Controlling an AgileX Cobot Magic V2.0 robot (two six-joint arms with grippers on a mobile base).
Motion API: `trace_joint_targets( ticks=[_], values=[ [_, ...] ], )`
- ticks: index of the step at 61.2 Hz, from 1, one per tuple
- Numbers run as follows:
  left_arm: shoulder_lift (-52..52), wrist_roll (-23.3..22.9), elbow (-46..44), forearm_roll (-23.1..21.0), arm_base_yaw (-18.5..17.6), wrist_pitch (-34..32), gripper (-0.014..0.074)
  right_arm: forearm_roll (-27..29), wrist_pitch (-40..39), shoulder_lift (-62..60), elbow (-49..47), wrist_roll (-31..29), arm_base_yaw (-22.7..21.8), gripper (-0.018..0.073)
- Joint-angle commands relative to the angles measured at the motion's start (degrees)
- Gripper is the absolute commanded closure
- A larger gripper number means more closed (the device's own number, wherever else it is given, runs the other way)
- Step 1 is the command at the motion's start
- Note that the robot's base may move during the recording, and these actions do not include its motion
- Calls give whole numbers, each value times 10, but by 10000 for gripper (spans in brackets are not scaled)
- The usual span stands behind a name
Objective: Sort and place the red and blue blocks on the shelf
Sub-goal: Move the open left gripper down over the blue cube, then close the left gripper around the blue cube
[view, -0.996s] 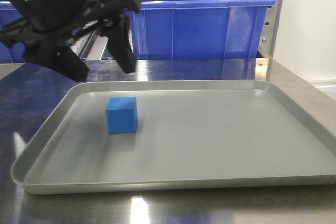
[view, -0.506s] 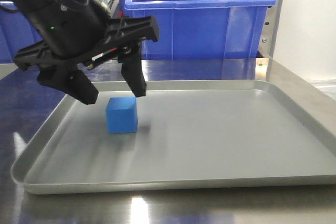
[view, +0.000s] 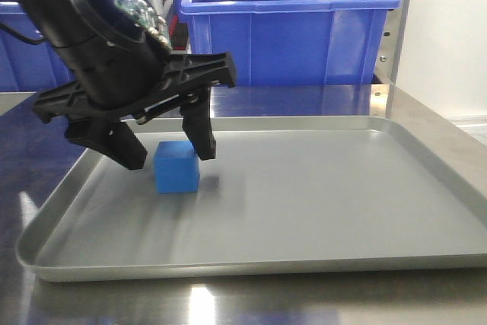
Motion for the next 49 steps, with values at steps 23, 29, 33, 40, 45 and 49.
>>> trace_joint_targets(
  ticks=[23,29,33,40,45,49],
  values=[
    [-7,-5,-20,1,-4,-23,83,-4,-46,3,-18,-2,-3,510],
    [-6,-5,-20,0,-4,-23,83,-4,-46,3,-18,-2,-3,510],
    [-6,-5,-20,-1,-4,-23,84,-4,-46,3,-18,-2,-3,510],
    [-6,-5,-20,-1,-4,-20,94,-4,-46,3,-18,-2,-3,510],
    [-6,-5,-20,-4,-4,-20,148,-4,-46,3,-18,-2,-3,510],
    [-7,-5,-20,-12,-4,-20,220,-4,-46,3,-18,-2,-3,510]
  ],
)
